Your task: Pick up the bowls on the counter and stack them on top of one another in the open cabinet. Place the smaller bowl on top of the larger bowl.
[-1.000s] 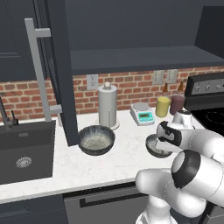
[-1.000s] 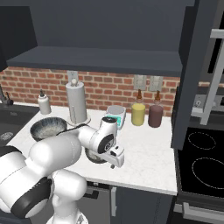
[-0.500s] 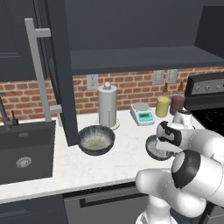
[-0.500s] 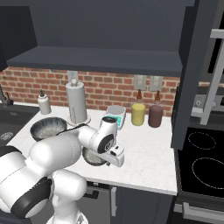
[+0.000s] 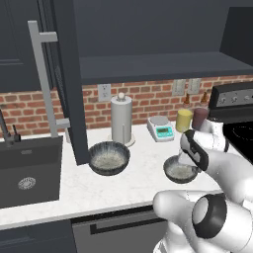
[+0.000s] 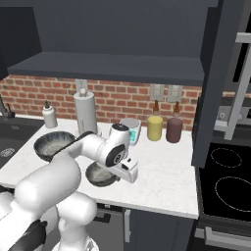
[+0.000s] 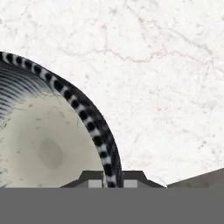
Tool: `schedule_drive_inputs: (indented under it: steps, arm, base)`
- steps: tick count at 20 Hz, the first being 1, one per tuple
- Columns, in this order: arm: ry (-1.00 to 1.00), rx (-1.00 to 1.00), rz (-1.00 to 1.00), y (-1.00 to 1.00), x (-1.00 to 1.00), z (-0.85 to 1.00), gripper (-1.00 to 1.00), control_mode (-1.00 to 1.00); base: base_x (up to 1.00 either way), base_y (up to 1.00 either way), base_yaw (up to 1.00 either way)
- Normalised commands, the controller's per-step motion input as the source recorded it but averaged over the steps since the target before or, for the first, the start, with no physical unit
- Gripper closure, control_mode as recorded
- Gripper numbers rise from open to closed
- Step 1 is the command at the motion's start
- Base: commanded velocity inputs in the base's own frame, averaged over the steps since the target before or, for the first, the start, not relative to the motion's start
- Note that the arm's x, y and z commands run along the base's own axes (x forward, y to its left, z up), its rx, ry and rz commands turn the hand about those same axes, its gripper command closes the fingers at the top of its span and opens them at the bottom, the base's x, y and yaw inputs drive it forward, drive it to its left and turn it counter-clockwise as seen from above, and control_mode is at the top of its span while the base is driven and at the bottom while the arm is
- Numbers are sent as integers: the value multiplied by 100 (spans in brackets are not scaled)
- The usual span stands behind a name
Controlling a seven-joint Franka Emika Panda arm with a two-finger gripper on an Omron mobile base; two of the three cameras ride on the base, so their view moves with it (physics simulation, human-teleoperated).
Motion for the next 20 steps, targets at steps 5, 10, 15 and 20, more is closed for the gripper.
schedule_drive_inputs:
  steps: [5,10,15,20]
  arm:
    - [-31,0,2,36,-61,79,100,-100]
    - [-33,4,0,55,-28,56,100,-100]
    - [-21,7,0,52,-4,38,100,-100]
    - [-2,4,0,41,0,73,100,-100]
  base:
    - [0,0,0]
    - [0,0,0]
    - [0,0,0]
    - [0,0,0]
